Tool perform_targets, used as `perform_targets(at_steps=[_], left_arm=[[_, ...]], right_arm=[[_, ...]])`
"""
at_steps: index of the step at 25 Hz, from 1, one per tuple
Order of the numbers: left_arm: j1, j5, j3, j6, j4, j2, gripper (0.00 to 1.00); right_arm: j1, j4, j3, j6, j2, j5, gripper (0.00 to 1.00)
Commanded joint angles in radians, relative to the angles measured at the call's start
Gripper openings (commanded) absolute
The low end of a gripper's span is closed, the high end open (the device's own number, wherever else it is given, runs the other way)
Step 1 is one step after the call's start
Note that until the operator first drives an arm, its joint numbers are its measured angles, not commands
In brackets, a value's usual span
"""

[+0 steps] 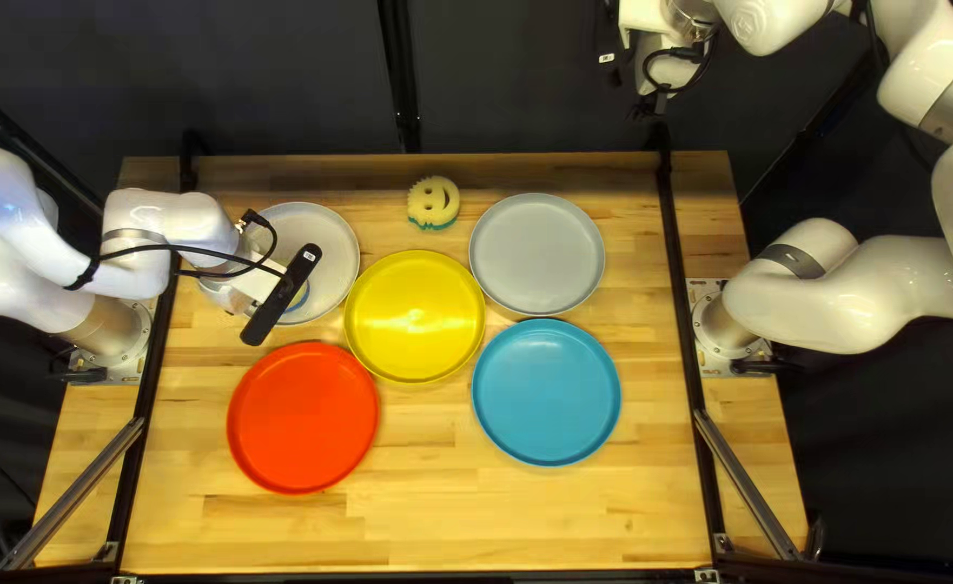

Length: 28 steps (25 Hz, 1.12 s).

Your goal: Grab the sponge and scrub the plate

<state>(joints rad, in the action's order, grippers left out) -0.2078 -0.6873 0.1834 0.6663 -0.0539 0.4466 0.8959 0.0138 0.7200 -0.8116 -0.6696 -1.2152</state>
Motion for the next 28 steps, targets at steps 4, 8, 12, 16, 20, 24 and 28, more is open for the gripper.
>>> perform_targets(at_steps=[4, 8, 12, 16, 20, 24, 28], left_arm=[[-0.19, 0.026, 0.046, 0.168, 0.009, -0.078, 0.0], [-0.248, 0.046, 0.092, 0.23, 0.024, -0.146, 0.0], [-0.194, 0.029, 0.104, 0.187, 0.032, -0.129, 0.0], [-0.105, 0.024, 0.108, 0.108, 0.028, -0.111, 0.0], [0.013, -0.009, 0.138, -0.017, -0.004, -0.079, 0.0], [0.096, -0.071, 0.182, -0.119, -0.048, -0.036, 0.0], [0.174, -0.108, 0.264, -0.215, -0.103, -0.055, 0.0]], right_arm=[[0.0, 0.0, 0.0, 0.0, 0.0, 0.0, 1.0], [0.0, 0.0, 0.0, 0.0, 0.0, 0.0, 1.0], [0.0, 0.0, 0.0, 0.0, 0.0, 0.0, 1.0], [0.0, 0.0, 0.0, 0.0, 0.0, 0.0, 1.0], [0.0, 0.0, 0.0, 0.0, 0.0, 0.0, 1.0], [0.0, 0.0, 0.0, 0.0, 0.0, 0.0, 1.0], [0.0, 0.0, 0.0, 0.0, 0.0, 0.0, 1.0]])
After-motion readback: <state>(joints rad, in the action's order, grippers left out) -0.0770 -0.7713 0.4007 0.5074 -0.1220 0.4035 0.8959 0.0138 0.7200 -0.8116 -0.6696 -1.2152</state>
